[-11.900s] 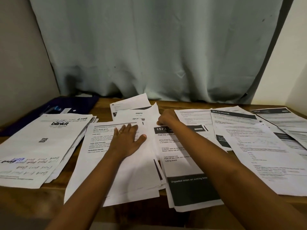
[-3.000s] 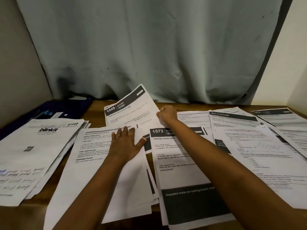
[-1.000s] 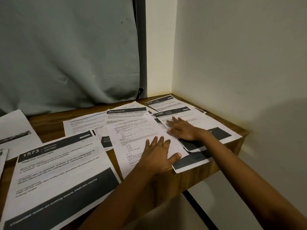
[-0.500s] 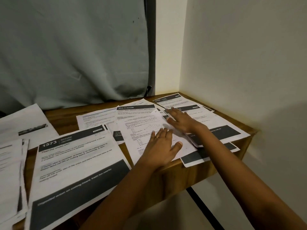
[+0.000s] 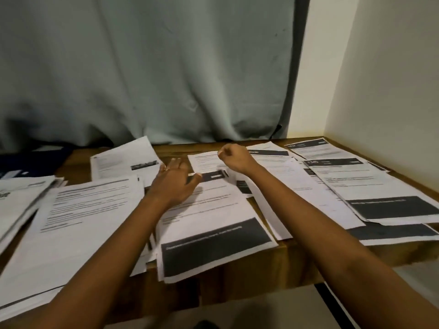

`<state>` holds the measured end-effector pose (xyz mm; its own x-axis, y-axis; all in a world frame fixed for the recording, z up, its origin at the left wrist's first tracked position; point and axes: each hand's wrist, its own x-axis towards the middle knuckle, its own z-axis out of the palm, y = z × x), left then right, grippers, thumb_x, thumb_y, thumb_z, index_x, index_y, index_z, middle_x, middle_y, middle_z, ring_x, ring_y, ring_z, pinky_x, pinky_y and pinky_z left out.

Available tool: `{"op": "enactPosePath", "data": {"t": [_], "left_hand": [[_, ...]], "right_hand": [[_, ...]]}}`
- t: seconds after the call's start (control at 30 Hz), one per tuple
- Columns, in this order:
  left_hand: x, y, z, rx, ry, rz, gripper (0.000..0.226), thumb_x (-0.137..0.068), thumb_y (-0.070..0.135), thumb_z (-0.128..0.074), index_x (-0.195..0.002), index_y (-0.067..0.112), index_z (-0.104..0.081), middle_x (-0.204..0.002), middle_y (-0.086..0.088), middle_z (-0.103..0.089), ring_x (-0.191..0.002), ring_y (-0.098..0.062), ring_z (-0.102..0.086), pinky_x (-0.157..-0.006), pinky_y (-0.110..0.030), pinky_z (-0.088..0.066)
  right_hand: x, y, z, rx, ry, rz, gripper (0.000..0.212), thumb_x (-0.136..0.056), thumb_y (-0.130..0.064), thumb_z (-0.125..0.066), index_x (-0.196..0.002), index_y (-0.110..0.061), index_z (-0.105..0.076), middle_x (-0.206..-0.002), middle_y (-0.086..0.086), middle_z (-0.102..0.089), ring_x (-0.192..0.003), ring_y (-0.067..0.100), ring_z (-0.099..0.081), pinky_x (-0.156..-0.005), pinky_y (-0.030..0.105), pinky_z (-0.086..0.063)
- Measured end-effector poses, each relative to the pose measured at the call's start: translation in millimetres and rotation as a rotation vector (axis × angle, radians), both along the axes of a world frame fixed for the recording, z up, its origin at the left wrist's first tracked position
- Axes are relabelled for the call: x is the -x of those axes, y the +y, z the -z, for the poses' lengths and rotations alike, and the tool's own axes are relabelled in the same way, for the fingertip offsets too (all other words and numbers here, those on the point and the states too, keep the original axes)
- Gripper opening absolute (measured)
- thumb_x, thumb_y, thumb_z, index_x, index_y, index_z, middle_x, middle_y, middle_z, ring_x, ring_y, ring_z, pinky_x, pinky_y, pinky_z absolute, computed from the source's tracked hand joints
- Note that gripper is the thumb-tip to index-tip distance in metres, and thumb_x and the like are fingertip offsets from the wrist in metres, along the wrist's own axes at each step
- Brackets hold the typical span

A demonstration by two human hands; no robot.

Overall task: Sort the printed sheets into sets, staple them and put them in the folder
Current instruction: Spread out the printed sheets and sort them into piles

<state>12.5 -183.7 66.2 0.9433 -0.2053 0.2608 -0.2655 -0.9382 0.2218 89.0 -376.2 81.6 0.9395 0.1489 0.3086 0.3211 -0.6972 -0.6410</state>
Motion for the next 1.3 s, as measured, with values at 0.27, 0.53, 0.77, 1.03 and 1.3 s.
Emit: {"op": "enactPosePath", "data": {"t": [0.27, 0.53, 0.77, 1.03, 1.3], "left_hand": [[-3, 109, 36, -0.041, 0.101, -0.248, 0.066, -0.099, 0.054, -0.025, -0.152, 0.014, -0.021, -0.160, -0.008, -0.015, -0.148, -0.026, -0.009, -0.119, -0.045, -0.003], [-15, 134, 64, 0.044, 0.105, -0.316, 0.071, -0.096, 0.060, -0.025, -0.152, 0.017, -0.021, -0.160, -0.005, -0.014, -0.148, -0.026, -0.009, -0.119, -0.045, -0.003], [-19, 134, 71, -0.020, 0.078, -0.328, 0.070, -0.096, 0.061, -0.022, -0.152, 0.019, -0.023, -0.160, -0.005, -0.016, -0.148, -0.025, -0.010, -0.118, -0.044, -0.002], [-19, 134, 71, -0.029, 0.073, -0.328, 0.072, -0.095, 0.063, -0.021, -0.152, 0.019, -0.023, -0.160, -0.004, -0.016, -0.148, -0.024, -0.010, -0.119, -0.043, -0.002], [-18, 133, 67, -0.021, 0.068, -0.324, 0.069, -0.096, 0.061, -0.024, -0.150, 0.017, -0.026, -0.159, -0.007, -0.021, -0.147, -0.027, -0.015, -0.118, -0.047, -0.005]], "right_hand": [[-24, 110, 24, 0.043, 0.119, -0.082, 0.018, -0.090, -0.023, -0.062, -0.093, -0.007, -0.067, -0.097, 0.008, -0.067, -0.091, 0.022, -0.061, -0.080, 0.031, -0.047], [-50, 176, 32, 0.260, 0.166, 0.026, 0.028, -0.086, -0.038, -0.067, -0.080, -0.013, -0.056, -0.085, 0.004, -0.059, -0.078, 0.019, -0.058, -0.066, 0.028, -0.043], [-60, 197, 14, 0.410, 0.394, 0.088, 0.041, -0.083, -0.032, -0.072, -0.113, -0.008, -0.058, -0.118, 0.008, -0.063, -0.097, 0.023, -0.061, -0.078, 0.030, -0.047], [-70, 193, 14, 0.027, 0.443, 0.104, 0.017, -0.086, -0.017, -0.067, -0.098, -0.007, -0.058, -0.089, 0.006, -0.061, -0.070, 0.019, -0.060, -0.059, 0.025, -0.045], [-64, 170, -8, -0.361, 0.051, 0.186, 0.027, -0.091, -0.009, -0.059, -0.116, -0.003, -0.064, -0.118, 0.015, -0.064, -0.106, 0.030, -0.061, -0.090, 0.033, -0.048]]}}
